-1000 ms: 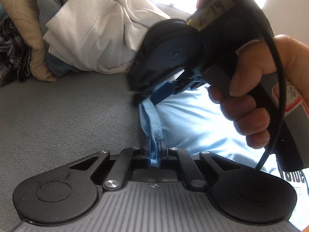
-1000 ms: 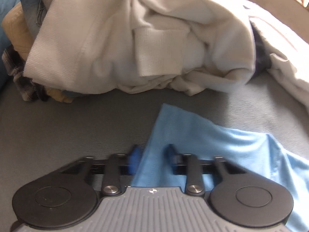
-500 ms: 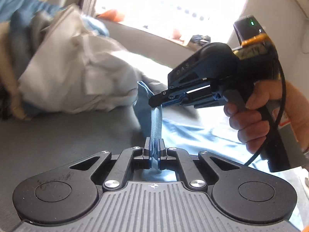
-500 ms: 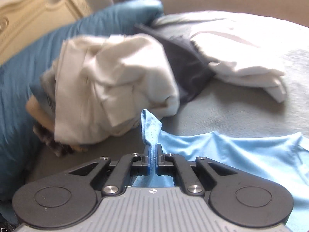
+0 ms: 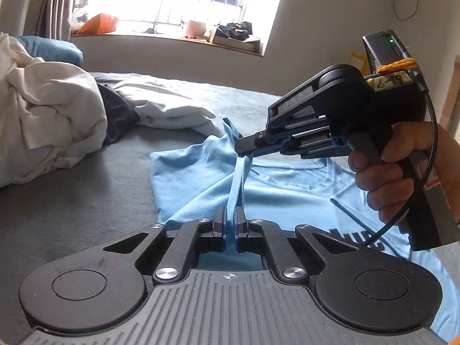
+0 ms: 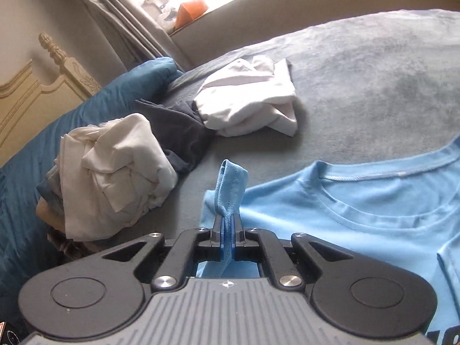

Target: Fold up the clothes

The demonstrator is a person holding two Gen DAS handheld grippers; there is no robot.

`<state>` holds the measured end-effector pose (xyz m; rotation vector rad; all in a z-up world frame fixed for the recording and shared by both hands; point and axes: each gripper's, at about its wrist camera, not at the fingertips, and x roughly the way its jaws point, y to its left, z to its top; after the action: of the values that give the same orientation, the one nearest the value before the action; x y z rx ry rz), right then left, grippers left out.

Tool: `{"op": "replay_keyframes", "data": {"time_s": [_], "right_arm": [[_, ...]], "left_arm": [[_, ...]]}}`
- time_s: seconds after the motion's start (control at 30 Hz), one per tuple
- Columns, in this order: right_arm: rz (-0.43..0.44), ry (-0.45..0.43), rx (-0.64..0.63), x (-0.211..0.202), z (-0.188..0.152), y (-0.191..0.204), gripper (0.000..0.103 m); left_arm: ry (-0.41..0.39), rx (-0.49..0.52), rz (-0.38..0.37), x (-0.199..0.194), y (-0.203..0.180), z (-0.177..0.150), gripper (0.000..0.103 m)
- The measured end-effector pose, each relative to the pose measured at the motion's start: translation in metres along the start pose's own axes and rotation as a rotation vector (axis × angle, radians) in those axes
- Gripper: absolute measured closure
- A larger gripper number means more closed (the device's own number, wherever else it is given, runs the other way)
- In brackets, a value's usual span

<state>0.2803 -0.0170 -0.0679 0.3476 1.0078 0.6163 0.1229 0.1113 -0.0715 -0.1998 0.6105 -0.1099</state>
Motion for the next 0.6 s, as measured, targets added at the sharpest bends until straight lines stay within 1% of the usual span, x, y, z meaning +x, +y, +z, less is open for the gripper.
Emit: {"op": "replay_keyframes", "data": {"time_s": [0.13, 0.2, 0.27, 0.3, 0.33, 0.37, 0.4, 0.47, 0.53, 0.6], "right_arm": [[-0.008, 0.006, 0.08, 0.0, -0.012, -0.039, 0.099], [-0.008, 0.027, 0.157, 0.007, -0.017, -0.061, 0.097], [-0.005, 0.028, 0.244, 0.006, -0.021, -0.081, 0.096], [0.013, 0.028, 0.28, 0.003, -0.022, -0.088, 0.096], [0.025, 0.026, 0.309, -0.002, -0.023, -0.095, 0.093], [0.028, 0.024, 0.32, -0.009, -0.024, -0.099, 0.088], [0.038, 0.028, 0.319, -0.016, -0.023, -0.102, 0.087], [0.092, 0.069, 0.331, -0.032, -0.023, -0.105, 0.087], [0.154, 0.129, 0.342, -0.045, -0.027, -0.104, 0.087], [0.186, 0.174, 0.339, -0.054, -0.035, -0.095, 0.08]], "left_arm": [[0.1, 0.022, -0.035, 0.02, -0.013, -0.01, 0.098], [0.12, 0.011, -0.072, 0.019, -0.017, -0.015, 0.087], [0.111, 0.013, -0.104, 0.011, -0.018, -0.018, 0.073], [0.104, 0.02, -0.117, 0.004, -0.017, -0.018, 0.071], [0.096, 0.026, -0.13, -0.002, -0.017, -0.018, 0.07], [0.089, 0.032, -0.143, -0.009, -0.016, -0.019, 0.07], [0.089, 0.04, -0.146, -0.016, -0.014, -0.018, 0.07], [0.084, 0.047, -0.123, -0.03, -0.004, -0.017, 0.07], [0.075, 0.062, -0.069, -0.04, 0.006, -0.015, 0.07], [0.089, 0.109, 0.015, -0.035, 0.015, -0.014, 0.07]]}}
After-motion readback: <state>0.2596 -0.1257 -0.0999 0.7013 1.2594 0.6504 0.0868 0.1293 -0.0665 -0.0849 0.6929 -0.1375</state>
